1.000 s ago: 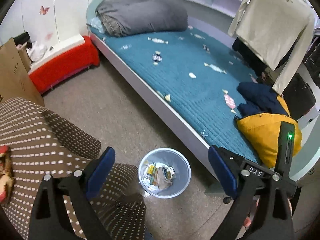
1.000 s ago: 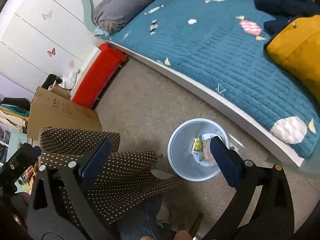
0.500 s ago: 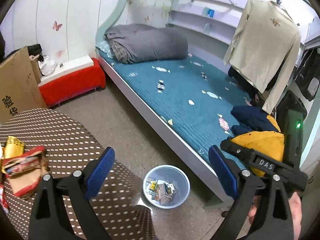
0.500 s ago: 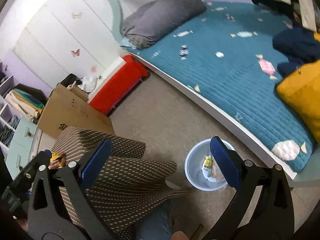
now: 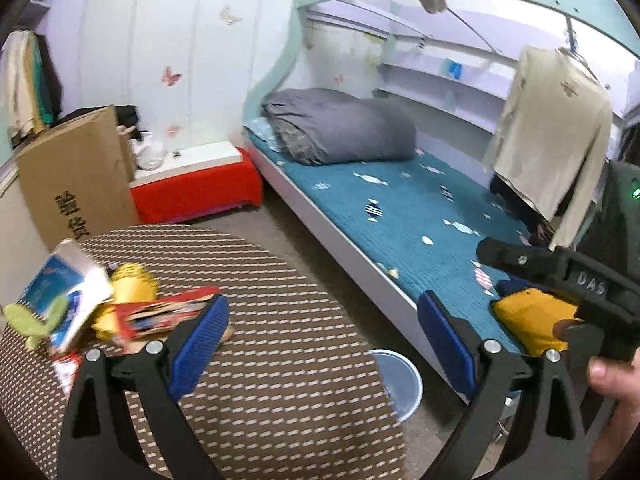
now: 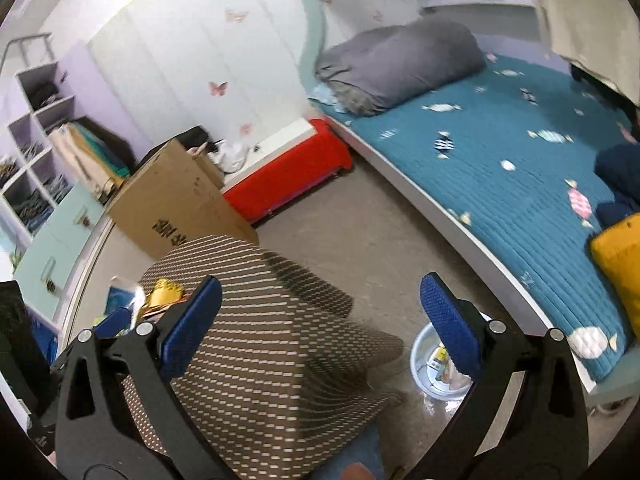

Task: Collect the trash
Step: 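Move both tools back over the table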

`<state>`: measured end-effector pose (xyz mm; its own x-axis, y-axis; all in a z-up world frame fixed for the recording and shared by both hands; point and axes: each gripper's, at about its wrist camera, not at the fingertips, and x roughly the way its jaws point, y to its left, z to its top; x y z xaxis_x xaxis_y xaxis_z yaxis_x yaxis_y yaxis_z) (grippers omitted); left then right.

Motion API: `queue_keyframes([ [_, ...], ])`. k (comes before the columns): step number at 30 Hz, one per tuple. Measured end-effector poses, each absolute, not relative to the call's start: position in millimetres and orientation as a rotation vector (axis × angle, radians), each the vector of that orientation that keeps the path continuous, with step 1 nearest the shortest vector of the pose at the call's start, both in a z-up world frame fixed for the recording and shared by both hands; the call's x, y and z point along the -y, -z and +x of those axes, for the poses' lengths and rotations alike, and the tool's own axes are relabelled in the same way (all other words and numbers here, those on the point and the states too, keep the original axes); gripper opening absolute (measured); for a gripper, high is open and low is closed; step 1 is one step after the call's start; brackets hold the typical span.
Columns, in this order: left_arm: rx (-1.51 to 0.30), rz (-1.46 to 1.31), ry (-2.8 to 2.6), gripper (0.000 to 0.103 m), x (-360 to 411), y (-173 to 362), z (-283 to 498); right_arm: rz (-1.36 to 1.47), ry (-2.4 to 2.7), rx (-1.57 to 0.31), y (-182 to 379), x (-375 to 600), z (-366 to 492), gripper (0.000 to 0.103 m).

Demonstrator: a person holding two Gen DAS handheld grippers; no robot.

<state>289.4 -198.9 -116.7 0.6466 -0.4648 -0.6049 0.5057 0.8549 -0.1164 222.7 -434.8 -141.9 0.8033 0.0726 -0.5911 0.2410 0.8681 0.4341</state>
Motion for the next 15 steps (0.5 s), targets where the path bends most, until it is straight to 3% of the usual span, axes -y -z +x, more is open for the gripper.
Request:
queue_keyframes([
  [15,-0.709,-0.037,0.319,0.093,52,143,312,0.305,-0.099,-0.710,126,294,277,0.097],
])
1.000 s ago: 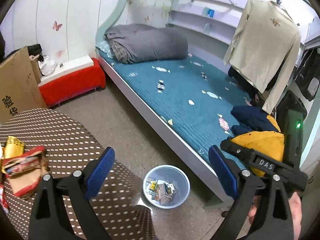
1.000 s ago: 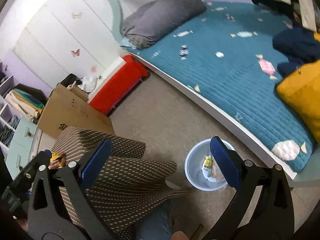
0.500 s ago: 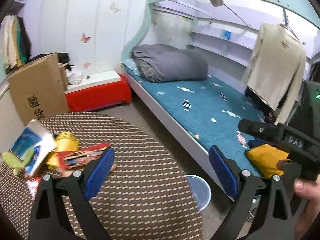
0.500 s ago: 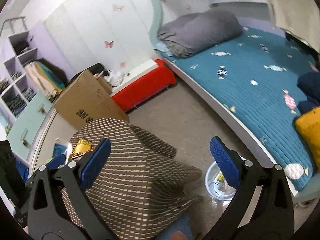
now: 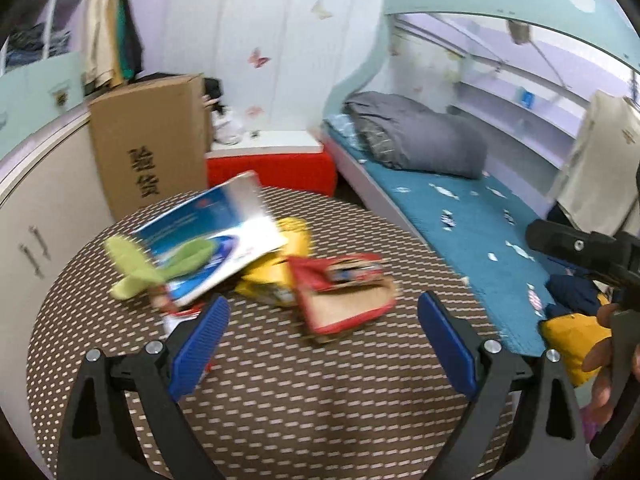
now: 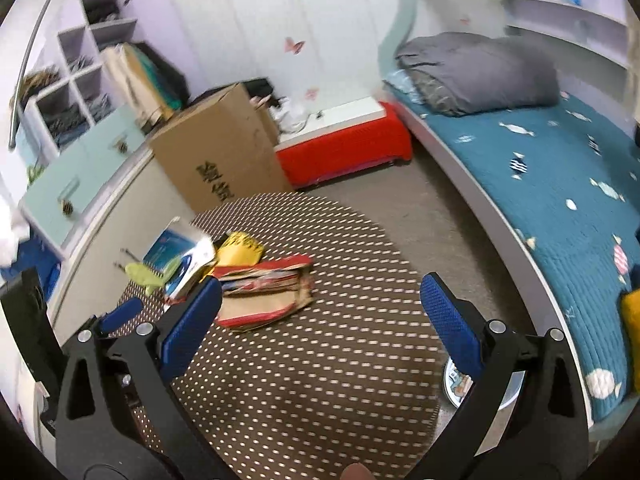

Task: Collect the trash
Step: 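Move both tools back over the table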

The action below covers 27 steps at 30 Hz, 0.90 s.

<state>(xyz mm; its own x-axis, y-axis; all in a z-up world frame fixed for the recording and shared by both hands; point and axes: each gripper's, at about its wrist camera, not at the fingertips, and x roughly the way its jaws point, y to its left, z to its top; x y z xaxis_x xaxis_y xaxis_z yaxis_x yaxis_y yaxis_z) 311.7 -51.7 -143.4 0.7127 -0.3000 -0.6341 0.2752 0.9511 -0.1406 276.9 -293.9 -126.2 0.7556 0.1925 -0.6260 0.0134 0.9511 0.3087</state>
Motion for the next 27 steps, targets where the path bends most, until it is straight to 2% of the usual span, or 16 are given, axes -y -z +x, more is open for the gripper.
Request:
queue_keyframes([
  [12,-0.773,-0.077,0.191,0.093,-17,174,320,0.167,-0.172,-0.800,153,223,310,0.097],
  [27,-0.849,-0.043,0.129,0.093,-33,203,342,0.036,-0.175,-0.887,195,175,338,0.097],
])
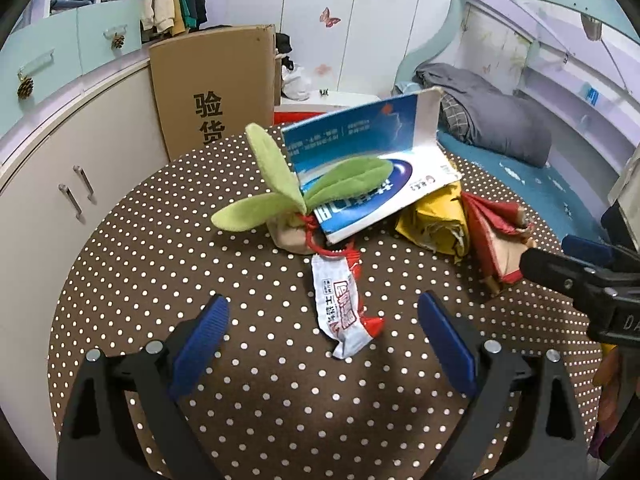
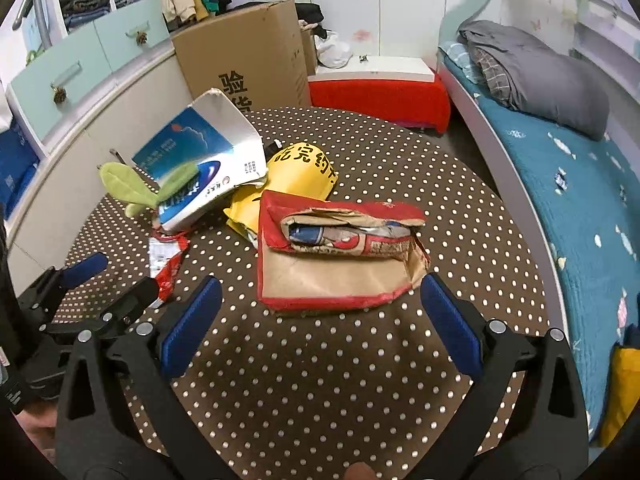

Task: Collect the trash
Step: 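Move both tools back over the table, then grasp the red-white snack wrapper with the left tool while the right tool grasps the red paper bag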

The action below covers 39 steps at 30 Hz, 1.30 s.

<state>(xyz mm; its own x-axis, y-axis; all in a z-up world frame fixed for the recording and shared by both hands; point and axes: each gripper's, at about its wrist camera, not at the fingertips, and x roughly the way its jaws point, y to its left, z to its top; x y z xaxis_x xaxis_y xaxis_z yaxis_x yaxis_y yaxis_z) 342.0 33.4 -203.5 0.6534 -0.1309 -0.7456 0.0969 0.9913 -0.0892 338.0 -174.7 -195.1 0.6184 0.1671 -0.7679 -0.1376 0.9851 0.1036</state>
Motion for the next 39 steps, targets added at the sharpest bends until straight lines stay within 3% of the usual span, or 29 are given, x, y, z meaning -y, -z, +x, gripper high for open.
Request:
queue_keyframes([
  [8,-0.894,-0.043,0.121,0.090,-34,214,356,-0.169,-0.096,-0.859,210,148,359,0.097],
  [10,-0.920,-0.046,0.138,0.068,-34,218,361,-0.210,-0.111,-0.868,218,145,365,0.097],
  [11,-0.917,-0.038,0.141,0.067,-32,219,361,-0.205,-0.132,-0.872,220,146,367,0.095],
  [12,-0.916,-0.031,0.147,0.058,-30,220,361,-0.193,-0.152,-0.863,221,149,367,0.086],
  [15,-0.908,-0.027,0.163,0.033,-27,219,359,-0.140,-0.191,-0.858,221,163,365,0.084],
  [16,-0.908,-0.035,0.168,0.030,-28,219,358,-0.121,-0.206,-0.856,220,166,364,0.083],
  [24,-0.893,-0.085,0.176,0.021,-32,215,338,0.041,-0.282,-0.829,210,202,338,0.082],
  [39,-0.817,-0.078,0.244,0.020,12,176,305,0.191,-0.275,-0.709,164,265,295,0.082],
])
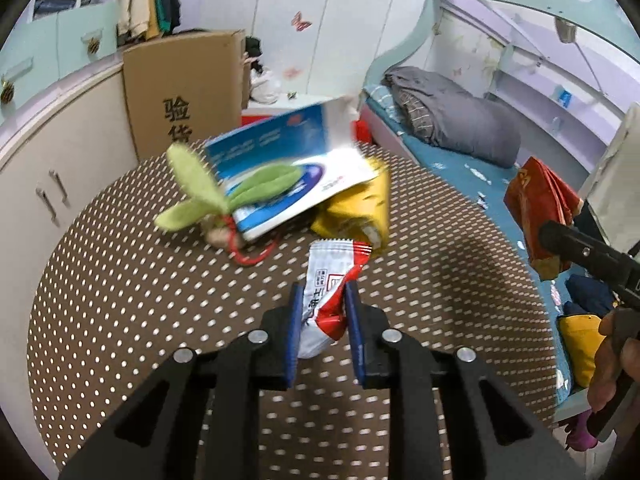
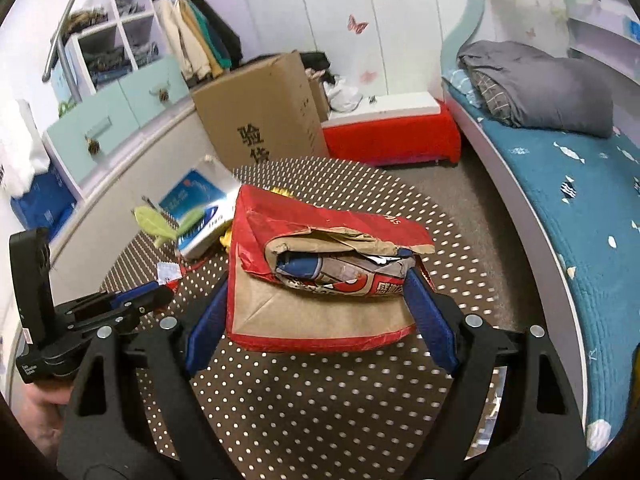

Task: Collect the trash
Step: 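Grasp the red-white snack wrapper with the left tool while the right tool grasps the red paper bag, then carry the wrapper with the left tool while the right tool carries the paper bag to the bin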

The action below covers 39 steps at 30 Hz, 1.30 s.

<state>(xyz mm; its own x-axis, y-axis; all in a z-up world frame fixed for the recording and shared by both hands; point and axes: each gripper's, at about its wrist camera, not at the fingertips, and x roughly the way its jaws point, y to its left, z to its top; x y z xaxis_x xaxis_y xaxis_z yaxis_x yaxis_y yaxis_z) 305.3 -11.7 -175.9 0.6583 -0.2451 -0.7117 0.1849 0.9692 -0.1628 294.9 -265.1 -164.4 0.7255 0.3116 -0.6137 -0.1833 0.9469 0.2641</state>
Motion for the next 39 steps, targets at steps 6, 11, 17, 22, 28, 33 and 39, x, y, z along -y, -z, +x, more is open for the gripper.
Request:
queue_keyframes([
  [6,-0.765,-0.060,0.304,0.020,45,146,304,0.232,-0.240,-0.639,141,304,279,0.082],
  [11,-0.731,-0.035,0.369,0.020,85,128,309,0.262,-0.188,-0.592,128,345,262,0.082],
  [17,-0.715,-0.005,0.473,0.020,146,117,311,0.325,-0.101,-0.561,128,403,243,0.082],
  [22,-0.722,0.022,0.554,0.020,195,117,313,0.423,0.004,-0.605,156,461,237,0.083],
  [28,-0.775,0.063,0.617,0.020,250,137,315,0.587,0.117,-0.765,239,526,244,0.083],
  [33,-0.839,0.107,0.657,0.020,294,162,317,0.719,0.167,-0.907,322,556,250,0.083],
  [39,-0.898,0.172,0.703,0.020,341,187,317,0.814,0.198,-0.996,384,581,256,0.085],
])
